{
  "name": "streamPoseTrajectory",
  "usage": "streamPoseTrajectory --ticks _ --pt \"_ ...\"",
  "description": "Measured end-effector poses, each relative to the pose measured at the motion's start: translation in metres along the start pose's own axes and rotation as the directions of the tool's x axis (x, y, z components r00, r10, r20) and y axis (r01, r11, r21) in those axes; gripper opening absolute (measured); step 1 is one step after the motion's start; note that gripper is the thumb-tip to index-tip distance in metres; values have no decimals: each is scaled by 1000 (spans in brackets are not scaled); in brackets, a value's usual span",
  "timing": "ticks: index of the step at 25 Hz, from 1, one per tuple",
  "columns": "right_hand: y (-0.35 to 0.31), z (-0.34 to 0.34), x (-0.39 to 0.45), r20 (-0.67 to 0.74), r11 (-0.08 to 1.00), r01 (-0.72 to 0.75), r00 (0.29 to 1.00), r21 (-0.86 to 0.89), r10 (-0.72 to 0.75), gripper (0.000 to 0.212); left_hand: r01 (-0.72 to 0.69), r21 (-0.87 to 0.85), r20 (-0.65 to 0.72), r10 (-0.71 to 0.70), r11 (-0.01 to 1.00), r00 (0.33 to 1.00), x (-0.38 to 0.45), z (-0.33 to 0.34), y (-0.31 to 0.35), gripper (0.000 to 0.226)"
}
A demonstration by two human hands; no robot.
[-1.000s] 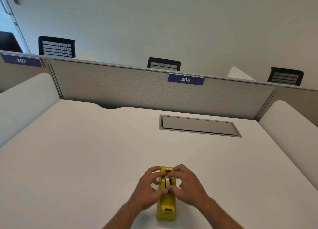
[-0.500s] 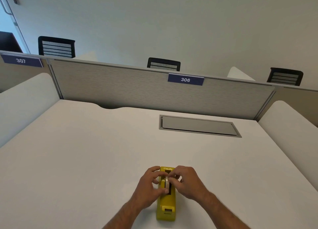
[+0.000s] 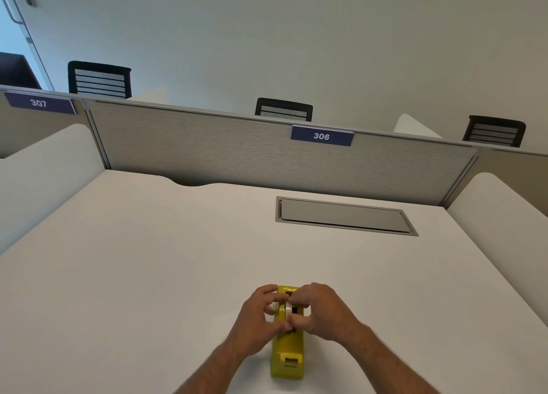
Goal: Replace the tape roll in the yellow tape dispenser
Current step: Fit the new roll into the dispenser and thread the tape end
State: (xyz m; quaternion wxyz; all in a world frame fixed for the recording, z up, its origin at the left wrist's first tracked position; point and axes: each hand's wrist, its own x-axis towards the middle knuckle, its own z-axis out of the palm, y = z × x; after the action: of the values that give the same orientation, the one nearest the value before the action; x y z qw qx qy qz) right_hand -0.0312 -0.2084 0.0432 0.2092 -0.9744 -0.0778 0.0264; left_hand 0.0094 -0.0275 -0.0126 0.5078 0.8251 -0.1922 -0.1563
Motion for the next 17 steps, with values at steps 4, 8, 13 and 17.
streamPoseTrajectory --ticks 4,8,13,17 --pt "2 0 2 -22 998 -19 1000 51 20 24 18 7 3 -18 1000 1000 1 0 1 53" --pt "3 0 4 -31 996 -44 998 75 47 22 30 8 -5 -30 1000 1000 1 2 2 55" --pt "3 -5 5 7 998 -47 999 31 47 40 10 -40 -23 -11 999 1000 1 2 2 56" --pt "2 -3 4 55 999 -7 998 -53 10 48 15 -41 -18 -16 999 1000 1 1 3 56"
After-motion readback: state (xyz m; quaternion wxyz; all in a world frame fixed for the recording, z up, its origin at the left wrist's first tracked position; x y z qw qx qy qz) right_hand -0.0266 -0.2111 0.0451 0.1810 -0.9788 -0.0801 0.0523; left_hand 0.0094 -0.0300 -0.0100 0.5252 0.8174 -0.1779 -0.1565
